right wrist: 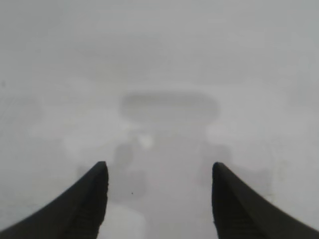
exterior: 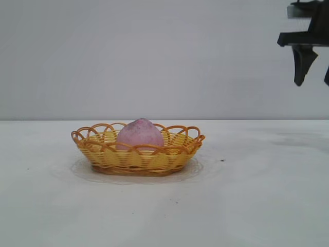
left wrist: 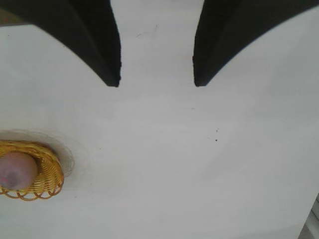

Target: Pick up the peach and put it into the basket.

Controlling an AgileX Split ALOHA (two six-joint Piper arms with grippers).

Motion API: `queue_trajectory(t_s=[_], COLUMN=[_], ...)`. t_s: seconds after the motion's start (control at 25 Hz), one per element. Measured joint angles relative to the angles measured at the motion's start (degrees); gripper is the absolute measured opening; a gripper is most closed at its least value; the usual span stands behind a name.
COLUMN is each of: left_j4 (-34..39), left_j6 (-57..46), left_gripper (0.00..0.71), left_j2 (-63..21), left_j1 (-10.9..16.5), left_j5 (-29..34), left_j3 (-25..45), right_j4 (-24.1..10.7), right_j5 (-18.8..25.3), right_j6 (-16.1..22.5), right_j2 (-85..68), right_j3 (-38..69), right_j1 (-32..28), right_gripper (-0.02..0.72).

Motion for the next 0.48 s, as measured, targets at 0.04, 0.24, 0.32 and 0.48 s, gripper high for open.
queue_trajectory(t_s=[0.04, 0.24, 0.32, 0.48], left_j4=[0.00, 0.00, 0.00, 0.00], left_j6=[0.00, 0.00, 0.00, 0.00], left_gripper=[0.331, 0.331, 0.331, 0.331], left_j2=[0.00, 0.00, 0.00, 0.00], left_j1=[0.00, 0.00, 0.00, 0.00], left_j5=[0.00, 0.00, 0.00, 0.00], left_j3=[0.00, 0.00, 0.00, 0.00], right_j4=[0.00, 0.00, 0.00, 0.00], right_j5=[1.16, 8.87, 10.22, 10.75], right_j6=[0.10, 0.58, 1.07, 3.11], right_j2=[-1.26, -10.46, -15.40, -30.32], right_j3=[0.00, 4.64, 11.49, 29.79], right_j1=[0.00, 0.00, 0.00, 0.00], right_gripper=[0.389, 0.389, 0.389, 0.389])
